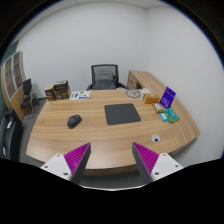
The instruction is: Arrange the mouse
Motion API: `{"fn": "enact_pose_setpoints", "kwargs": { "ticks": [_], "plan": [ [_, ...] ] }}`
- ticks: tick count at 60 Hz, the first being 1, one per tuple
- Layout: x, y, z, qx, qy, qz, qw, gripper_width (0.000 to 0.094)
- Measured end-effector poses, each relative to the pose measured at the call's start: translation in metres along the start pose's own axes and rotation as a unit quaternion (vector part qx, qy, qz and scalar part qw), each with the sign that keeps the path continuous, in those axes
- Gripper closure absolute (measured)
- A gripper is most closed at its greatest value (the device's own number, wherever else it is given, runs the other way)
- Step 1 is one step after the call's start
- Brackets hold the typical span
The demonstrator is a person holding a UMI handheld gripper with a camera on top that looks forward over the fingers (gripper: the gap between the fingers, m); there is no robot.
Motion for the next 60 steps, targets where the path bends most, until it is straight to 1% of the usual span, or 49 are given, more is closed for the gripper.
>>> {"fn": "enact_pose_setpoints", "kwargs": {
  "ticks": [8,19,25,34,42,60],
  "plan": [
    [-0.021,0.009,0.004,0.004,0.000,0.021,1.000,0.0073],
    [-0.074,0.036,0.013,0.013,-0.018,0.048,0.999,0.0074],
    [-0.111,0.058,0.020,0.022,-0.034,0.064,0.997,0.0076],
    [-0.166,0.103,0.029,0.024,-0.035,0.092,0.995,0.0073],
    [-0.202,0.150,0.044,0.038,-0.046,0.082,0.995,0.0073],
    [-0.252,0.258,0.061,0.010,-0.041,0.068,0.997,0.0076]
  ]
}}
Point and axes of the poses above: the point between the fingertips, and its own axes, seen from behind it with the camera up: x to the right, z up, y forward, the way the camera looks, the point moved 2 cm from there along -y, backward, against the way the camera looks, and after that the axes turned 11 degrees about -x, right-handed, at the moved point
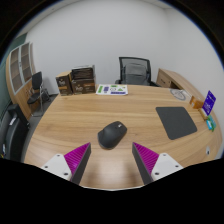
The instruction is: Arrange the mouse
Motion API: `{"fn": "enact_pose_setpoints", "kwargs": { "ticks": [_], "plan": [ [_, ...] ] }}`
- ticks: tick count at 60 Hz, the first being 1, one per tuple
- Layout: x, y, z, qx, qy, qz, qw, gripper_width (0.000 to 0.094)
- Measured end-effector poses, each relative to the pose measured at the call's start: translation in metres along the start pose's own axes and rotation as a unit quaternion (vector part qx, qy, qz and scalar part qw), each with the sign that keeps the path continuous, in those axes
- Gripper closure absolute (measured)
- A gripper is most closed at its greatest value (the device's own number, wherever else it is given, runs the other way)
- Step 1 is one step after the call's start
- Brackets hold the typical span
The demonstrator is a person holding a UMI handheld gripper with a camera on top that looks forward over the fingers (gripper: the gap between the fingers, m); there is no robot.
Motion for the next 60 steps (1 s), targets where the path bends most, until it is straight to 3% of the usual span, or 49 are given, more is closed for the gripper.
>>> {"fn": "enact_pose_setpoints", "kwargs": {
  "ticks": [19,41,48,55,60],
  "plan": [
    [-0.004,0.093,0.023,-0.027,0.011,-0.009,1.000,0.0076],
    [-0.012,0.134,0.054,-0.027,0.002,-0.004,1.000,0.0077],
    [-0.019,0.139,0.058,-0.023,-0.014,0.003,1.000,0.0181],
    [-0.018,0.140,0.059,-0.019,-0.010,0.003,1.000,0.0388],
    [-0.018,0.141,0.058,-0.019,-0.011,0.005,1.000,0.0417]
  ]
}}
Point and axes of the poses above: the point between the fingertips, and its own axes, seen from behind it with the camera up: x to the right, z up, y forward, the way the camera looks, the point moved 2 cm from there along -y, backward, against the way the camera looks, and after that the axes turned 11 degrees about -x, right-handed, at the moved point
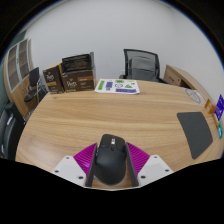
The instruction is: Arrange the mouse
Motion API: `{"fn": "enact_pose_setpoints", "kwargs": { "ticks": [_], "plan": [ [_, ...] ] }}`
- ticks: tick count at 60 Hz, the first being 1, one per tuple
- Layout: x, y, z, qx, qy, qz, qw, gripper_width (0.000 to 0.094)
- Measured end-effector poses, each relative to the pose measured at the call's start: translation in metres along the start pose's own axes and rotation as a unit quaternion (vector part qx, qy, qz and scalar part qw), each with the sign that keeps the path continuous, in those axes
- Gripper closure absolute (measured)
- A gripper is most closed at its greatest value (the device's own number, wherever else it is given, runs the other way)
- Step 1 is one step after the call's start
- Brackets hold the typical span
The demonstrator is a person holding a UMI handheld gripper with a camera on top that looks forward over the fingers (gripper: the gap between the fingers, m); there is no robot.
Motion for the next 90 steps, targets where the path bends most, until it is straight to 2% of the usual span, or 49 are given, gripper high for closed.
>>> {"fn": "enact_pose_setpoints", "kwargs": {
  "ticks": [10,18,29,32,44,51,57,64,72,90],
  "plan": [
    [-0.001,-0.002,0.000,-0.011,-0.006,0.010,1.000,0.0537],
    [0.003,-0.007,-0.004,-0.017,-0.005,-0.001,1.000,0.0550],
    [0.007,-0.053,0.011,-0.010,0.015,0.021,1.000,0.0548],
    [0.012,-0.074,0.026,0.000,0.022,0.031,0.999,0.0550],
    [0.088,-0.145,0.104,0.065,0.035,0.019,0.997,0.0548],
    [0.169,-0.164,0.138,0.105,0.037,-0.033,0.993,0.0550],
    [0.238,-0.158,0.145,0.110,0.056,-0.059,0.991,0.0551],
    [0.307,-0.132,0.133,0.101,0.073,-0.084,0.989,0.0551],
    [0.359,-0.087,0.101,0.071,0.080,-0.098,0.989,0.0548],
    [0.385,-0.006,0.037,0.019,0.080,-0.085,0.993,0.0545]
  ]
}}
Point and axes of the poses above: the point between the fingertips, and its own axes, seen from behind it with the camera up: x to the right, z up, y forward, the way the camera looks, the point moved 2 cm from there along -y, backward, against the way the camera looks, and after that the axes turned 11 degrees about -x, right-handed, at the moved point
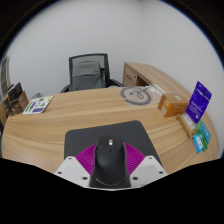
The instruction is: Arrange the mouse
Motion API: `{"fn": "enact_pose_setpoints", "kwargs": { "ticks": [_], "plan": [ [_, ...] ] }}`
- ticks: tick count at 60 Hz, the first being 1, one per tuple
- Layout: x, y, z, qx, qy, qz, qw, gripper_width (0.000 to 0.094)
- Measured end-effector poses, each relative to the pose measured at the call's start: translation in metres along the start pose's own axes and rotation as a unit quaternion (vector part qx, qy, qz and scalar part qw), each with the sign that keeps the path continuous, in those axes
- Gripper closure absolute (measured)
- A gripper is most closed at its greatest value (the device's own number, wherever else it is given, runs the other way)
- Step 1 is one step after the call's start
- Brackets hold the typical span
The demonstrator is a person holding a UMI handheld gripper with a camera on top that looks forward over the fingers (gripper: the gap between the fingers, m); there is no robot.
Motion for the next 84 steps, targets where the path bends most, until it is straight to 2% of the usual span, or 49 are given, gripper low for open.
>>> {"fn": "enact_pose_setpoints", "kwargs": {
  "ticks": [14,18,22,24,25,26,28,32,38,51,67,84],
  "plan": [
    [-0.002,0.014,-0.012,-0.004,0.013,0.004,1.000,0.0532],
    [-0.002,0.014,-0.013,-0.006,0.017,0.005,1.000,0.0495],
    [-0.002,0.014,-0.016,-0.015,0.026,0.008,1.000,0.0377],
    [-0.004,0.012,-0.015,-0.012,0.027,0.010,1.000,0.0225],
    [-0.005,0.011,-0.013,-0.008,0.027,0.012,1.000,0.0100],
    [-0.004,0.009,-0.011,-0.004,0.026,0.013,1.000,0.0059],
    [-0.001,0.005,-0.009,-0.001,0.025,0.009,1.000,0.0106],
    [0.002,-0.008,-0.004,0.007,0.021,-0.002,1.000,0.0076],
    [0.002,-0.041,0.000,0.009,0.022,-0.002,1.000,0.0082],
    [-0.014,-0.179,-0.016,0.016,0.012,0.008,1.000,0.0080],
    [-0.028,-0.339,-0.083,0.027,0.002,0.006,1.000,0.0083],
    [-0.039,-0.418,-0.150,0.033,0.002,0.004,0.999,0.0084]
  ]
}}
Point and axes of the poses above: the point between the fingertips, and its own axes, seen from behind it with the camera up: x to the right, z up, y forward, the way the camera looks, the point moved 2 cm from there along -y, backward, against the way the camera looks, and after that the axes turned 11 degrees about -x, right-handed, at the moved point
